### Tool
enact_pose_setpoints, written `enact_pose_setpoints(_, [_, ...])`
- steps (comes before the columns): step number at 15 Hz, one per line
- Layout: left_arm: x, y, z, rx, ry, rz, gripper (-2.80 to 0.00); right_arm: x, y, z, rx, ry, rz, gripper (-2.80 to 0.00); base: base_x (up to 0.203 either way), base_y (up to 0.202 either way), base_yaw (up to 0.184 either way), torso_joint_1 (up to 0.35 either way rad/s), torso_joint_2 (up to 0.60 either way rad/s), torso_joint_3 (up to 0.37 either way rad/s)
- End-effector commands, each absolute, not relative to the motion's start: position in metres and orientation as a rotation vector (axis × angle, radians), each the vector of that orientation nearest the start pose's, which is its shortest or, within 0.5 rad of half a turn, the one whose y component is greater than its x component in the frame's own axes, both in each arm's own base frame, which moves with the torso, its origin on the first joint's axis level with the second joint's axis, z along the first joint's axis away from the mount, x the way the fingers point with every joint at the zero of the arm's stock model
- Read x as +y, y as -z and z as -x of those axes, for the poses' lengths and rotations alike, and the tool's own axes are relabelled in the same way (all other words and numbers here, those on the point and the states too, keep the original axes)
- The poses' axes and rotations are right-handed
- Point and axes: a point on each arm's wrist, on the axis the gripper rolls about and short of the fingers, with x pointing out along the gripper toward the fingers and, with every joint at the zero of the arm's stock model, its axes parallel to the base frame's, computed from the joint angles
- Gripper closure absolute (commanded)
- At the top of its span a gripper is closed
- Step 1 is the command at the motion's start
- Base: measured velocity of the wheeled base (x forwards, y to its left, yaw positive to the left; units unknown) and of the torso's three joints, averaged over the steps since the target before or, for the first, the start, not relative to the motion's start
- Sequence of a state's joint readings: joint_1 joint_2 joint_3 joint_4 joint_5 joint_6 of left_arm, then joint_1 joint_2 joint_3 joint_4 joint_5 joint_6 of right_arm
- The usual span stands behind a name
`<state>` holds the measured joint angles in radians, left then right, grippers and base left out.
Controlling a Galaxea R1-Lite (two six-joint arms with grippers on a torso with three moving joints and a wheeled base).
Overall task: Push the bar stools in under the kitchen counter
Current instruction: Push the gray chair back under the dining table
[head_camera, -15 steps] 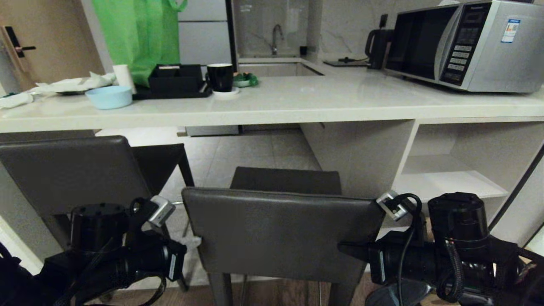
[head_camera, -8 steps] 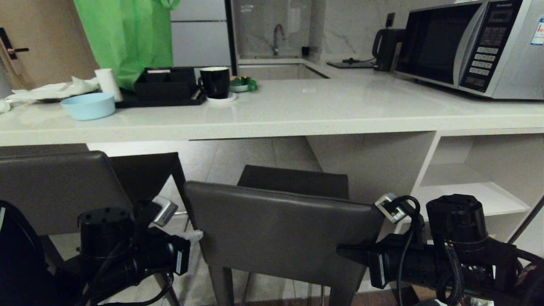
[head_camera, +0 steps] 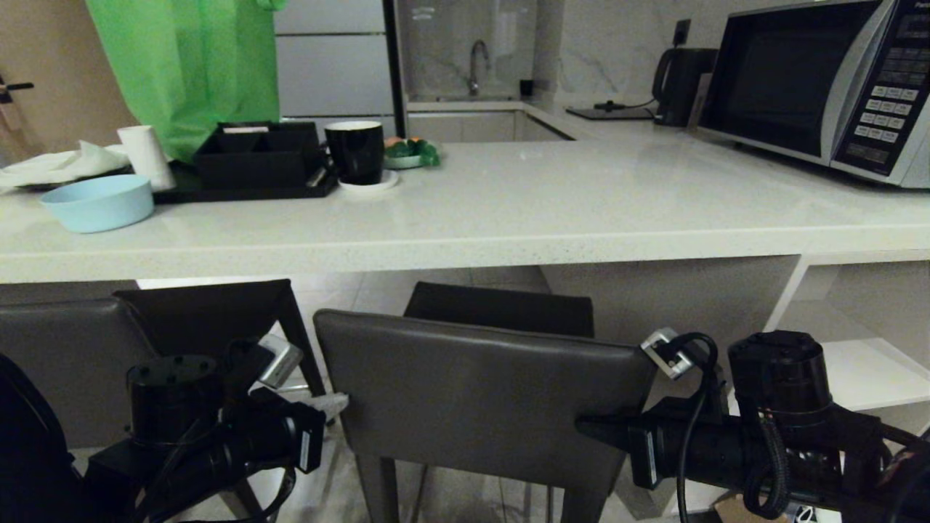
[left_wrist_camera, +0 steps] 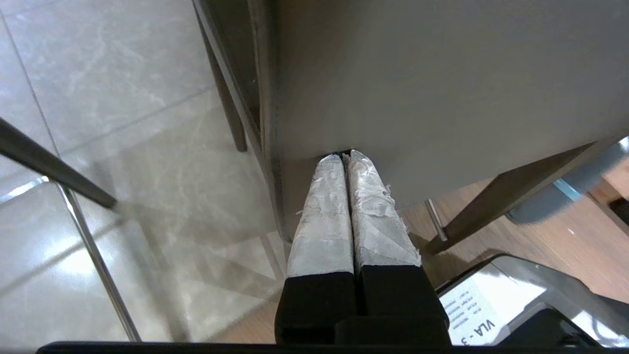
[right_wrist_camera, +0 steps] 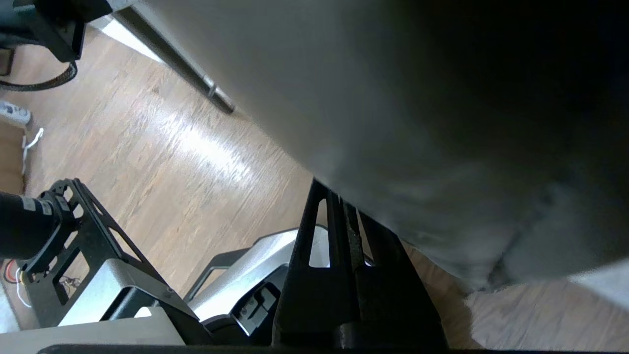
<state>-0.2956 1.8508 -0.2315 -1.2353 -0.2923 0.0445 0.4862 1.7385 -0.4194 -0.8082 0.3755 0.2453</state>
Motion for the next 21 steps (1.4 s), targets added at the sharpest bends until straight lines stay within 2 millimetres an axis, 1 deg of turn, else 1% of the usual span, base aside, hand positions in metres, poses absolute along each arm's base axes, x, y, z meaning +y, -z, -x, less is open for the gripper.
enact_pose_setpoints(1, [-0.076, -0.075, -0.222, 0.370, 0.598, -0.056, 0.00, 0.125, -0.091, -0.219, 0.648, -0.769, -0.194, 0.00, 0.159, 0.000, 0.002, 0.007, 0.01, 0.006])
enact_pose_setpoints(3, [-0.075, -0.071, -0.209, 0.384, 0.628, -0.116, 0.00, 0.123, -0.087, -0.215, 0.670, -0.763, -0.189, 0.00, 0.042, 0.000, 0.002, 0.005, 0.00, 0.000])
enact_pose_setpoints(7, [-0.076, -0.081, -0.199, 0.323, 0.645, -0.122, 0.00, 0.111, -0.088, -0.221, 0.651, -0.718, -0.193, 0.00, 0.000, 0.000, 0.000, 0.000, 0.00, 0.000])
enact_pose_setpoints(8, [-0.076, -0.081, -0.199, 0.321, 0.643, -0.120, 0.00, 0.107, -0.089, -0.226, 0.642, -0.699, -0.195, 0.00, 0.000, 0.000, 0.000, 0.000, 0.00, 0.000])
enact_pose_setpoints(10, [-0.076, -0.082, -0.199, 0.324, 0.638, -0.104, 0.00, 0.103, -0.091, -0.242, 0.614, -0.654, -0.202, 0.00, 0.000, 0.000, 0.000, 0.000, 0.00, 0.000])
enact_pose_setpoints(12, [-0.075, -0.085, -0.196, 0.315, 0.634, -0.095, 0.00, 0.102, -0.089, -0.256, 0.589, -0.570, -0.186, 0.00, 0.000, 0.000, 0.000, 0.000, 0.00, 0.000])
enact_pose_setpoints(13, [-0.074, -0.087, -0.193, 0.313, 0.632, -0.083, 0.00, 0.100, -0.092, -0.260, 0.564, -0.549, -0.189, 0.00, 0.000, 0.000, 0.000, 0.000, 0.00, 0.000])
enact_pose_setpoints(15, [-0.071, -0.093, -0.190, 0.296, 0.618, -0.046, 0.00, 0.099, -0.094, -0.260, 0.552, -0.546, -0.191, 0.00, 0.000, 0.000, 0.000, 0.000, 0.00, 0.000])
enact_pose_setpoints(16, [-0.069, -0.097, -0.187, 0.282, 0.606, -0.028, 0.00, 0.098, -0.098, -0.256, 0.540, -0.552, -0.191, 0.00, 0.000, 0.000, 0.000, 0.000, 0.00, 0.000])
enact_pose_setpoints(18, [-0.064, -0.106, -0.179, 0.234, 0.553, -0.023, 0.00, 0.098, -0.113, -0.237, 0.494, -0.583, -0.191, 0.00, 0.000, 0.000, 0.000, 0.000, 0.00, 0.000])
enact_pose_setpoints(21, [-0.055, -0.130, -0.159, 0.101, 0.459, -0.021, 0.00, 0.089, -0.150, -0.188, 0.369, -0.642, -0.196, 0.00, 0.000, 0.000, 0.000, 0.000, 0.00, 0.000])
